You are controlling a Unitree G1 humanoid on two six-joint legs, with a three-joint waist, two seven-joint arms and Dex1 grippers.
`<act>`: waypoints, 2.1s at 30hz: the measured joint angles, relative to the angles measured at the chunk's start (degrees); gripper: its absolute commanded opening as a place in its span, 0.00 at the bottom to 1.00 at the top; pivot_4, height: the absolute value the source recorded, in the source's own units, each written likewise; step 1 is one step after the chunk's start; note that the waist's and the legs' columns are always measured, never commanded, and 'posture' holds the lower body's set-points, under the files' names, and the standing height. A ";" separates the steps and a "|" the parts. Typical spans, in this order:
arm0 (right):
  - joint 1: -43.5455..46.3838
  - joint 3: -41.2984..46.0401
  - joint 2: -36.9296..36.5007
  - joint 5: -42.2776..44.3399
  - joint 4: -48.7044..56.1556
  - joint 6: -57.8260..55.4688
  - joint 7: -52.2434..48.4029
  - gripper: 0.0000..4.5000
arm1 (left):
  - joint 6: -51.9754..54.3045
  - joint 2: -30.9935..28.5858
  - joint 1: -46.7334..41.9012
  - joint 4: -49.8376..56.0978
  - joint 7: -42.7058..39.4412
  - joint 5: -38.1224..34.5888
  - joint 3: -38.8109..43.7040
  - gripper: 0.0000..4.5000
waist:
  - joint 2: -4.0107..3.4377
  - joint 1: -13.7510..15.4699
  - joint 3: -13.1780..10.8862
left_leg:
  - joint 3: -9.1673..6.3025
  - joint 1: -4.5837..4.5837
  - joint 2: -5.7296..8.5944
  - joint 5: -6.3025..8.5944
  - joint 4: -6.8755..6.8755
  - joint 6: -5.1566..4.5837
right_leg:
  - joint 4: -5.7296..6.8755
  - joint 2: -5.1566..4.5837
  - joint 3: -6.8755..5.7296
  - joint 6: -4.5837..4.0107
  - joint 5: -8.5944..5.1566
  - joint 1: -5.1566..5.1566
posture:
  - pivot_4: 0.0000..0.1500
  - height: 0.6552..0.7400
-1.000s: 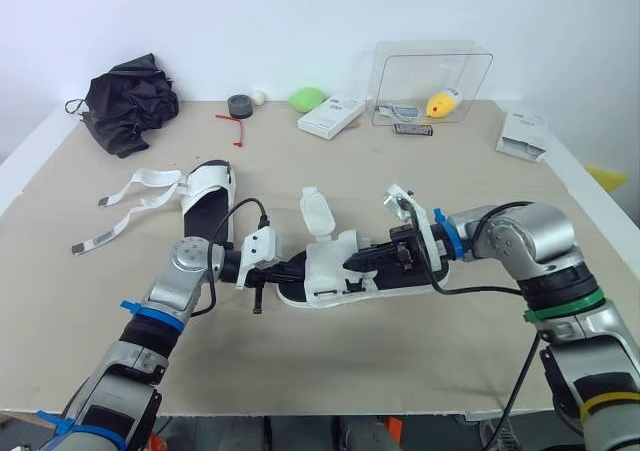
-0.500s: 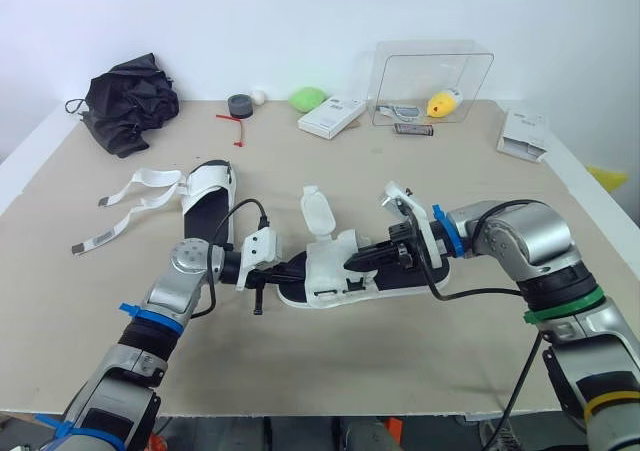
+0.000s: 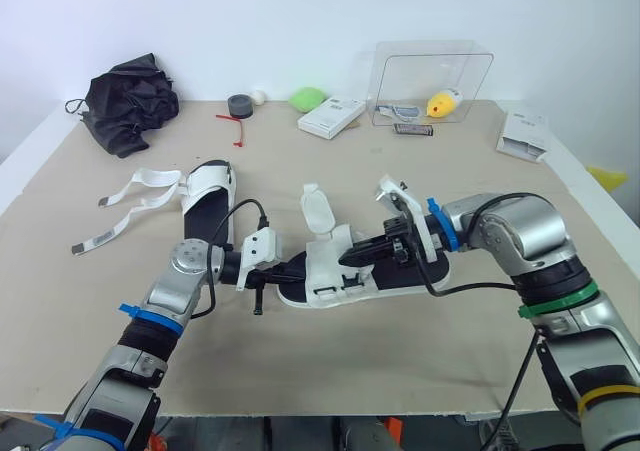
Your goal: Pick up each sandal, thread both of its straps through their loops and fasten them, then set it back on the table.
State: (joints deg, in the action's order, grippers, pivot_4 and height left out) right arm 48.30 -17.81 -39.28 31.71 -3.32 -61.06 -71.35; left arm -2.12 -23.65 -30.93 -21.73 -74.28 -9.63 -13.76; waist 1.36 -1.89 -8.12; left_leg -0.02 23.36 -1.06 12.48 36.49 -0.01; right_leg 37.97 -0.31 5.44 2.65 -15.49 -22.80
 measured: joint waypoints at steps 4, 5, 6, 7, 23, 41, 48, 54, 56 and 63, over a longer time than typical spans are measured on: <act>0.02 0.00 0.09 0.02 -0.08 -0.29 -0.17 0.02 | 0.01 0.00 0.07 0.06 0.06 0.00 0.02 0.00 | 0.00 0.00 0.00 | -0.01 -0.01 0.00 0.00 0.00 0.00 | 0.00 0.00 -0.01 -0.01 0.00 0.00 | 1.00 1.00; -0.01 0.00 0.05 0.02 0.13 -0.26 -0.59 0.02 | 0.01 0.00 0.09 0.10 0.07 0.00 0.03 0.00 | 0.00 0.00 0.00 | -0.01 -0.01 0.00 0.00 0.00 0.00 | 0.00 0.00 -0.01 0.00 0.00 0.00 | 1.00 1.00; -0.03 0.00 -0.02 0.02 0.42 -0.15 -0.91 0.02 | 0.01 0.00 0.10 0.11 0.07 0.00 0.03 0.00 | 0.00 0.00 0.00 | -0.01 0.00 0.00 0.00 0.00 0.00 | 0.00 0.00 -0.01 0.00 0.00 0.00 | 1.00 1.00; -0.03 0.00 -0.11 0.01 0.64 0.01 -1.11 0.02 | 0.01 0.00 0.10 0.11 0.07 -0.01 0.03 0.00 | 0.00 0.00 0.00 | -0.01 -0.01 0.00 0.00 0.00 0.00 | 0.00 0.00 -0.01 0.00 0.00 0.00 | 1.00 1.00; 0.07 -2.86 -1.91 -5.87 1.21 9.33 -5.06 0.02 | 0.24 0.00 0.24 0.46 0.22 -0.01 0.03 0.00 | 0.00 0.01 0.00 | 0.00 0.00 0.02 0.00 0.00 0.00 | 0.00 -0.01 -0.01 -0.01 0.00 0.01 | 1.00 1.00; 0.43 -0.51 -1.14 -1.62 1.18 1.17 -6.86 0.02 | 0.71 0.01 0.37 0.85 0.25 -0.01 0.03 0.00 | -0.01 0.01 0.00 | -0.04 0.00 0.09 0.02 0.00 -0.01 | 0.01 -0.09 -0.03 -0.27 0.15 0.02 | 1.00 1.00; -0.22 0.19 -1.12 0.15 3.44 -1.92 -5.84 0.02 | 0.73 -0.10 0.59 0.93 0.36 -0.01 0.16 0.00 | -0.02 -0.01 0.02 | -0.06 -0.02 0.08 0.01 0.00 -0.01 | 0.01 -0.06 -0.05 -0.27 0.15 0.04 | 1.00 1.00; -0.73 -0.30 0.23 -0.51 4.22 -2.82 -2.71 0.02 | 0.78 -0.14 0.98 1.10 0.77 -0.01 0.26 0.00 | -0.11 -0.01 0.12 | -0.09 -0.09 0.08 0.02 0.00 -0.01 | 0.01 -0.06 -0.08 -0.28 0.14 0.13 | 1.00 1.00; -0.72 -0.57 0.33 -1.01 4.19 -3.09 -1.45 0.02 | 0.81 -0.17 1.15 1.14 0.94 -0.01 0.26 0.00 | -0.12 -0.02 0.20 | -0.12 -0.15 0.08 0.02 0.00 -0.02 | 0.01 -0.06 -0.13 -0.30 0.12 0.21 | 1.00 1.00; -0.61 -2.33 0.27 -2.67 3.26 -3.96 0.12 0.02 | 0.90 -0.19 1.34 1.34 1.09 -0.01 0.24 0.00 | -0.15 -0.02 0.27 | -0.37 -0.19 0.07 0.02 0.00 -0.02 | 0.01 -0.06 -0.43 -0.45 0.00 0.36 | 1.00 1.00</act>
State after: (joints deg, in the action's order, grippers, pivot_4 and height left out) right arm 47.70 -20.14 -39.01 29.03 -0.06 -65.01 -71.23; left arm -1.21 -23.84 -29.59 -20.40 -73.19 -9.64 -13.51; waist 1.21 -1.91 -7.85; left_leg -0.39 23.17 -0.99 12.50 36.49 -0.03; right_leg 37.98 -0.37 5.01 2.19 -15.48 -22.44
